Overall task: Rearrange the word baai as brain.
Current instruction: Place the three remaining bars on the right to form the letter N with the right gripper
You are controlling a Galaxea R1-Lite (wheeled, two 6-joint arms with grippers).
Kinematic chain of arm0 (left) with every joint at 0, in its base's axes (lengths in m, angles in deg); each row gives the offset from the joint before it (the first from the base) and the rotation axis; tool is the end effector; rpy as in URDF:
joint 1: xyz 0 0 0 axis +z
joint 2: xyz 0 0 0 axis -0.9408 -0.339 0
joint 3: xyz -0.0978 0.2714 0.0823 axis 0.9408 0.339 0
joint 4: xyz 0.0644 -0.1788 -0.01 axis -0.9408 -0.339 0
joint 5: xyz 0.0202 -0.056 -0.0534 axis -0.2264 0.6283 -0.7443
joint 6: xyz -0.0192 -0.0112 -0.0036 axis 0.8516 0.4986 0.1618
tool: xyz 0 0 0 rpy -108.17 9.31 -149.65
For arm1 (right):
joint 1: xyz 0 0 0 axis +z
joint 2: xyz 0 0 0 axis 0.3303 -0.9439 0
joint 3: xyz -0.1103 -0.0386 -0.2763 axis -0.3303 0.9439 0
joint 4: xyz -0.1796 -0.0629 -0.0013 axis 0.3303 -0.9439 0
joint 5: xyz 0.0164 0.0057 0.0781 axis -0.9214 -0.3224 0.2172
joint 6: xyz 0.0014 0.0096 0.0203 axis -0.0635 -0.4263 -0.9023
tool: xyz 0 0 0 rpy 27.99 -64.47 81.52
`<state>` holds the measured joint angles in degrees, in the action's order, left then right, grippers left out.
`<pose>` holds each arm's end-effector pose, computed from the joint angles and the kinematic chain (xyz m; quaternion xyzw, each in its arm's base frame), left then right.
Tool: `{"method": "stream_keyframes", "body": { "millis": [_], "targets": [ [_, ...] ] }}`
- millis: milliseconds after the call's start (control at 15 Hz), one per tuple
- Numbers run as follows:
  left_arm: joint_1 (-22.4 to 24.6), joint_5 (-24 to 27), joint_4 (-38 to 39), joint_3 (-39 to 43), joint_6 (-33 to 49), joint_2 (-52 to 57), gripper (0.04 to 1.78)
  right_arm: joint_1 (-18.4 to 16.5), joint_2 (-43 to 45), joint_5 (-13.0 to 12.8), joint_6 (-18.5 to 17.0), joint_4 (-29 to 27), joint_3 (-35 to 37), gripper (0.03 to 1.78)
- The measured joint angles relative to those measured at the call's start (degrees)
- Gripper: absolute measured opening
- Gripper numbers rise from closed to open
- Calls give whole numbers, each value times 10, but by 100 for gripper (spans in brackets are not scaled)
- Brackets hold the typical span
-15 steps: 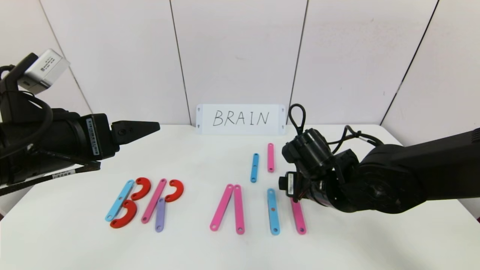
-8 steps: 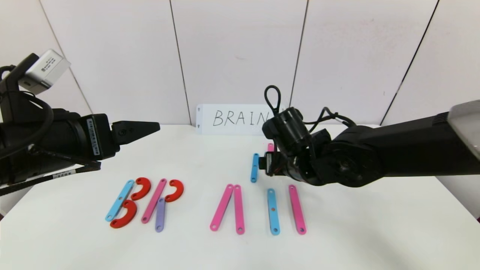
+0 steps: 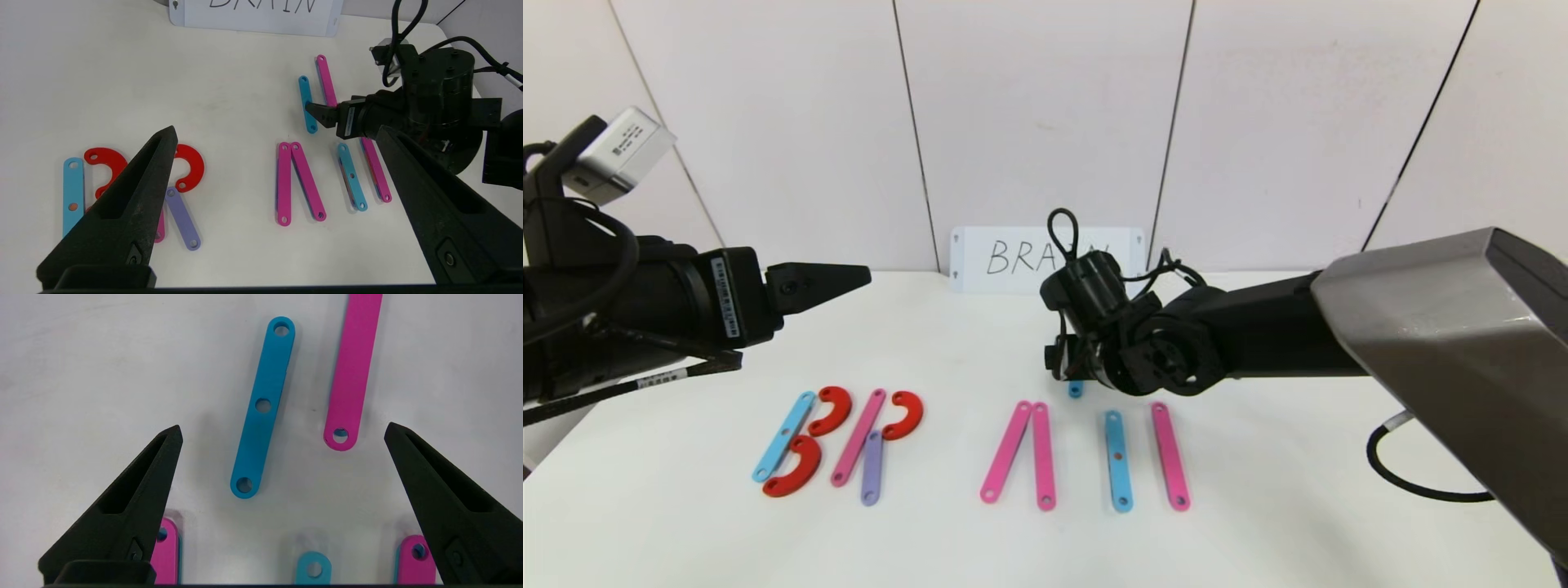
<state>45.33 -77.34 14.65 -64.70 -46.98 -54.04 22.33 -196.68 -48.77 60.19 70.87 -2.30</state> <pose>0.1672 -0.0769 0.2779 -0.1373 0.1736 -0.1738 0.9596 0.3397 0.2883 0.1130 0.0047 0.3441 0.0415 0.9380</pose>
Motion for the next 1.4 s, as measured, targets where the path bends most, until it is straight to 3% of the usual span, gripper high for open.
{"method": "stream_keyframes", "body": {
  "millis": [533, 1400],
  "targets": [
    [0, 0, 0, 0, 0, 0, 170, 2, -64, 1, 5, -1, -57, 173],
    [0, 1, -1, 1, 0, -4, 170, 3, -90, 4, 2, -1, -85, 173]
  ]
}}
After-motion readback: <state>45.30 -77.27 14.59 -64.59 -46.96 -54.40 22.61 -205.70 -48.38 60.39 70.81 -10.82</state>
